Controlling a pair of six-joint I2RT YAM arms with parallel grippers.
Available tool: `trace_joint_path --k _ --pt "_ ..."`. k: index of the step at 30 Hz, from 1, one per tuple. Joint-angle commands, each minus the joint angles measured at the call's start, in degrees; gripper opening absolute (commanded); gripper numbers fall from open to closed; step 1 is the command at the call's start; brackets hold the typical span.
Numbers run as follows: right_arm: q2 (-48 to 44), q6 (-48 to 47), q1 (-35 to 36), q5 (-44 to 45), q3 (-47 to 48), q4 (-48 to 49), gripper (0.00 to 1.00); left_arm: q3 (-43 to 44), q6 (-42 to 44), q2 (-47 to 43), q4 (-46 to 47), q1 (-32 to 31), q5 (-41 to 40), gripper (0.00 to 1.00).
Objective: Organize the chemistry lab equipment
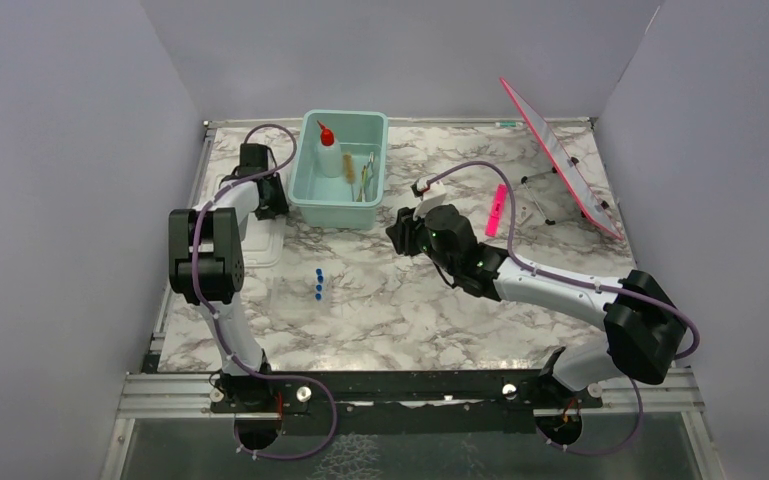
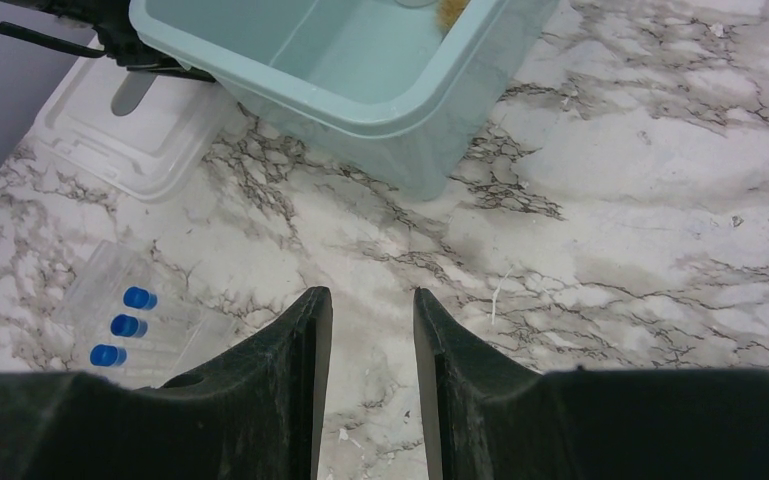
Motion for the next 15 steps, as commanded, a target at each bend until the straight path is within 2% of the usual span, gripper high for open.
trace_joint_path --k 1,4,8,11,15 --pt "0.34 0.64 -0.27 -0.97 1.69 -0.34 0.40 -0.54 2.19 5.06 -5.48 0.09 -6.66 0.29" --pt "0.32 0.57 -0.27 -0.95 1.77 -0.43 0.39 -0.44 2.63 4.56 -5.48 -0.20 -7.22 0.17" --pt "0.34 0.03 -0.27 -1.48 1.93 -0.08 0.39 1.16 3.91 2.55 -5.20 -0.20 -7.03 0.07" --pt "0.18 -0.32 -0.27 -1.57 2.37 -0.15 0.40 2.96 4.90 0.66 -5.20 -0.21 -8.01 0.01" --pt "-0.01 -0.01 -0.27 -1.75 3.22 -0.95 0.40 5.02 7.13 -2.21 -5.20 -0.19 -8.76 0.00"
